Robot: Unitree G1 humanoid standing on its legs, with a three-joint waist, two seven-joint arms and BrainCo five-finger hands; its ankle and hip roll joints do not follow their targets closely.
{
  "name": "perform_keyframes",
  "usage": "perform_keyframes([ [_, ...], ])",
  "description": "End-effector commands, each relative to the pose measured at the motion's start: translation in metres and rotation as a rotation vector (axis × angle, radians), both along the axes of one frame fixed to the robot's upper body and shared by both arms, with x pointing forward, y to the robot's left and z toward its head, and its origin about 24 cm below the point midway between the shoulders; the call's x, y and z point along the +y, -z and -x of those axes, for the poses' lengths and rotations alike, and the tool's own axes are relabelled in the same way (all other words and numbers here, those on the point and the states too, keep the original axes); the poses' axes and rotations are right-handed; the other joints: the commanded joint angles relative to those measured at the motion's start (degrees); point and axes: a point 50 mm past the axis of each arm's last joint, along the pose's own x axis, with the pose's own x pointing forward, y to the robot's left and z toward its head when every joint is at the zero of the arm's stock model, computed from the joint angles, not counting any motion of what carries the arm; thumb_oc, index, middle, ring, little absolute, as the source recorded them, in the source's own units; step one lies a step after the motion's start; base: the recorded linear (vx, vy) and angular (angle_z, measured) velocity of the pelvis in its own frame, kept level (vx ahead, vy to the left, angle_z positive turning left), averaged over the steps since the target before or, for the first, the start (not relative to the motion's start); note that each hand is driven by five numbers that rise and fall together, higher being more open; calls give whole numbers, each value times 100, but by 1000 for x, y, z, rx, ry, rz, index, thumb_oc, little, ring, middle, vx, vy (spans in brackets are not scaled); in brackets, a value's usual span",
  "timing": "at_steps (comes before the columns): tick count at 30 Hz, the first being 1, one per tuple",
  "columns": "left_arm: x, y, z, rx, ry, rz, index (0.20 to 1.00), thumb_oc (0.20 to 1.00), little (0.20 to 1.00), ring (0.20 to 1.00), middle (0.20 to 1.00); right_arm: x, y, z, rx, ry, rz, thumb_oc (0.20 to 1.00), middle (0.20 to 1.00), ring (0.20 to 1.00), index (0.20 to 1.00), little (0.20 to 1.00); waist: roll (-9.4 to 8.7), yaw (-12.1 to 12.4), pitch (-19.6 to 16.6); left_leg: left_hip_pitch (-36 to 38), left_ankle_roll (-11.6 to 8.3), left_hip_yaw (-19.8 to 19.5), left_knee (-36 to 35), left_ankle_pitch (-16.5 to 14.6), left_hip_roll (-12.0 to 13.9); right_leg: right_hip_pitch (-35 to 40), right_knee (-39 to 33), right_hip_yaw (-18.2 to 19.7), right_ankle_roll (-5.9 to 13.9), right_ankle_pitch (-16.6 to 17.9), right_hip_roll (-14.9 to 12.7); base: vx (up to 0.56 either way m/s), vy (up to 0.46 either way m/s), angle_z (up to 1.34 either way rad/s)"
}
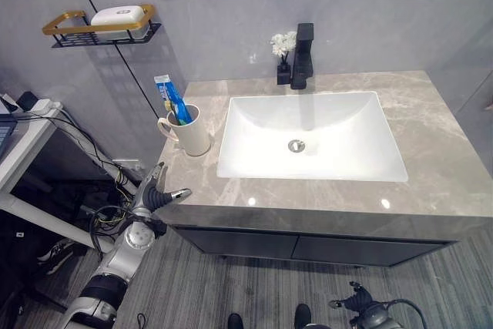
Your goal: Put brush and paste in cup on sink, flatten towel.
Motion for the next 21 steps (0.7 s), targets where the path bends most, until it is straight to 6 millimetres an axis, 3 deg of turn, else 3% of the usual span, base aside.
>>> perform_keyframes([
  [1,-31,-7,-6,-41,173,63,1000,1000,1000,1000,1000,3,-2,-10,-16,0,15,1000,1000,1000,1000,1000,-247,-137,-115,-229,-421,319,51,254,273,397,54,285,316,-513,-314,0,0,0],
  [9,-14,6,3,14,112,21,1000,1000,1000,1000,1000,0,-1,-5,-4,15,18,1000,1000,1000,1000,1000,-235,-74,-125,-237,-420,282,51,264,273,403,54,263,307,-523,-290,0,0,0],
  [13,44,38,28,218,-78,-222,1000,1000,1000,1000,1000,-1,0,-3,2,23,19,1000,1000,1000,1000,1000,-225,-31,-126,-201,-440,268,51,280,287,468,55,229,282,-558,-260,0,-7,1],
  [14,44,38,27,217,-77,-223,1000,1000,1000,1000,1000,0,0,-3,2,23,18,1000,1000,1000,1000,1000,-227,-30,-123,-199,-440,268,51,280,287,470,55,229,282,-559,-260,0,0,0],
  [15,67,39,36,270,-134,-311,1000,1000,1000,1000,1000,0,-1,-5,5,6,23,1000,1000,1000,1000,1000,-216,-12,-124,-195,-449,276,51,286,297,477,56,219,278,-565,-249,0,0,0],
  [16,67,39,36,270,-134,-311,1000,1000,1000,1000,1000,0,-1,-5,4,6,23,1000,1000,1000,1000,1000,-218,-13,-122,-194,-449,276,51,286,297,478,56,220,277,-565,-249,-17,-13,-4],
  [18,93,29,41,285,-205,-381,1000,1000,1000,1000,1000,-2,-1,-4,13,4,28,1000,1000,1000,1000,1000,-199,10,-121,-190,-453,278,51,296,300,487,55,211,278,-566,-244,-9,-9,-7],
  [19,122,11,45,269,-284,-456,1000,1000,1000,1000,1000,-4,-2,-6,9,8,31,1000,1000,1000,1000,1000,-170,35,-124,-186,-458,289,51,309,305,486,54,208,281,-560,-241,-5,-9,-6],
  [20,122,10,45,269,-285,-456,1000,1000,1000,1000,1000,-4,-2,-6,9,7,31,1000,1000,1000,1000,1000,-173,32,-122,-184,-458,289,51,308,305,488,54,209,280,-560,-241,-6,-4,-4],
  [21,133,-2,45,244,-309,-478,1000,1000,1000,1000,1000,-5,-2,-7,6,10,30,1000,1000,1000,1000,1000,-165,44,-123,-180,-462,301,51,314,306,490,54,211,285,-560,-241,0,0,0],
])
